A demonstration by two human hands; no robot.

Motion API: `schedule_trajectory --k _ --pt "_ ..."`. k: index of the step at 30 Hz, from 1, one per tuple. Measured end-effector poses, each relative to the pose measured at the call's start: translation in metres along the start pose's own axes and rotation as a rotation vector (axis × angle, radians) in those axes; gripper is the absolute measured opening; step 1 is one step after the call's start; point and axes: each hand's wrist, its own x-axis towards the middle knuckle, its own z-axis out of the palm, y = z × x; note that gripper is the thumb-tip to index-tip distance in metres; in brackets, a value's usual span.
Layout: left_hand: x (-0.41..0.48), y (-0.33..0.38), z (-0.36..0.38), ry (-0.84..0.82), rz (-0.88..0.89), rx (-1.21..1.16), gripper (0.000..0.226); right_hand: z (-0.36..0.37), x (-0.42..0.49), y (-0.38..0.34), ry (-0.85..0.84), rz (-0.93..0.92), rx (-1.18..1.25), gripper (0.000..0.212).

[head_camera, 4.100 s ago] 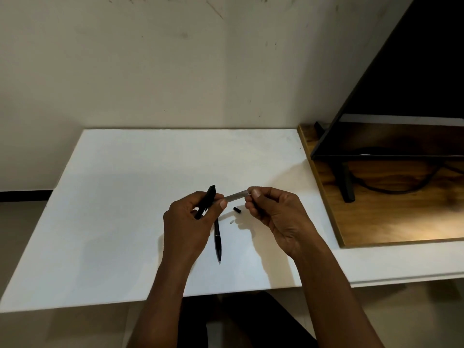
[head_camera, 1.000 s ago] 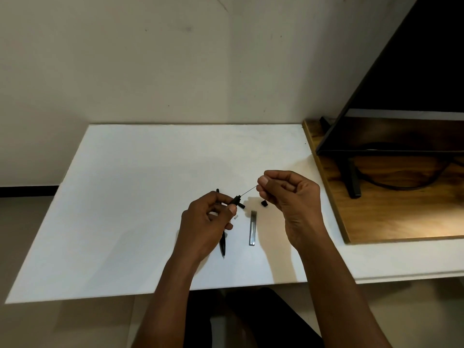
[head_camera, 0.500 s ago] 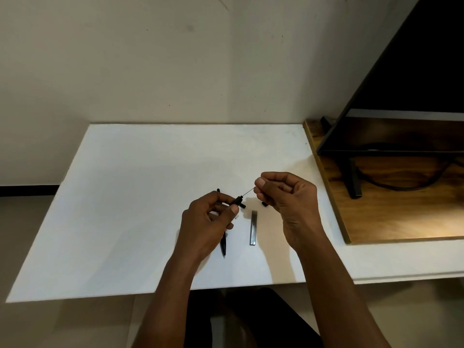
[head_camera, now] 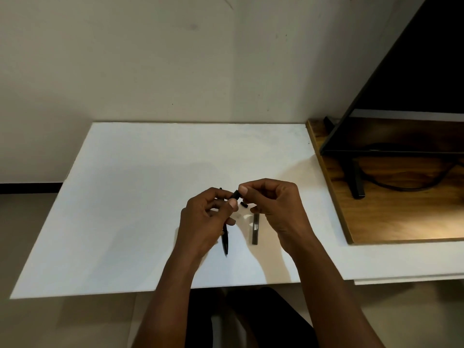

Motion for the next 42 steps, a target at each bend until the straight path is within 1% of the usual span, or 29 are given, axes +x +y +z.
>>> schedule_trajectory --k 2,4,6,7,9,12,19,23,24,25,28,29,31,32,36,42 --pt "0.0 0.0 -0.001 0.007 -0.008 -0.029 0.011 -0.001 0.0 0.0 -0.013 0.011 -0.004 0.018" --pt "0.001 0.0 -0.002 0.005 -0.028 -0.08 0.011 -0.003 0.001 0.001 0.041 -0.003 -0.053 0.016" --pt "0.001 0.001 -0.004 -0.001 -0.043 -0.153 0.014 -0.007 0.004 0.006 0.117 -0.09 -0.32 0.01" --pt "0.001 0.002 -0.004 -0.001 -0.041 -0.188 0.016 -0.008 0.004 0.009 0.125 -0.134 -0.473 0.009" --pt "0.001 0.003 -0.005 0.012 -0.036 -0.253 0.019 -0.006 0.004 0.014 0.082 -0.181 -0.69 0.009" --pt "0.002 0.004 -0.006 0.037 -0.031 -0.354 0.022 0.001 0.004 0.022 0.014 -0.223 -0.903 0.007" --pt "0.002 0.005 -0.008 0.061 -0.028 -0.428 0.022 0.012 0.004 0.025 -0.039 -0.252 -1.119 0.015" --pt "0.001 0.007 -0.007 0.066 -0.033 -0.354 0.02 0.013 0.006 0.033 -0.021 -0.307 -1.173 0.02" --pt "0.001 0.006 -0.007 0.07 -0.031 -0.311 0.018 0.014 0.006 0.035 -0.015 -0.318 -1.144 0.019" --pt "0.002 0.005 -0.006 0.076 -0.024 -0.263 0.017 0.015 0.006 0.035 0.012 -0.313 -1.048 0.016" --pt "0.004 0.0 -0.005 0.084 0.004 -0.138 0.012 0.015 0.006 0.022 0.158 -0.218 -0.533 0.01" --pt "0.004 -0.001 -0.004 0.082 0.013 -0.096 0.011 0.014 0.005 0.015 0.179 -0.181 -0.357 0.009" --pt "0.004 -0.002 -0.002 0.077 0.019 -0.026 0.009 0.009 0.004 0.007 0.158 -0.128 -0.09 0.01" --pt "0.004 -0.002 -0.002 0.072 0.022 0.003 0.009 0.007 0.004 0.005 0.138 -0.118 -0.022 0.013" --pt "0.004 -0.004 0.0 0.048 0.051 0.085 0.01 0.005 0.003 0.006 0.09 -0.109 0.034 0.012" --pt "0.003 -0.005 -0.001 0.052 0.077 0.097 0.009 0.009 0.002 0.007 0.001 -0.034 0.082 0.009"
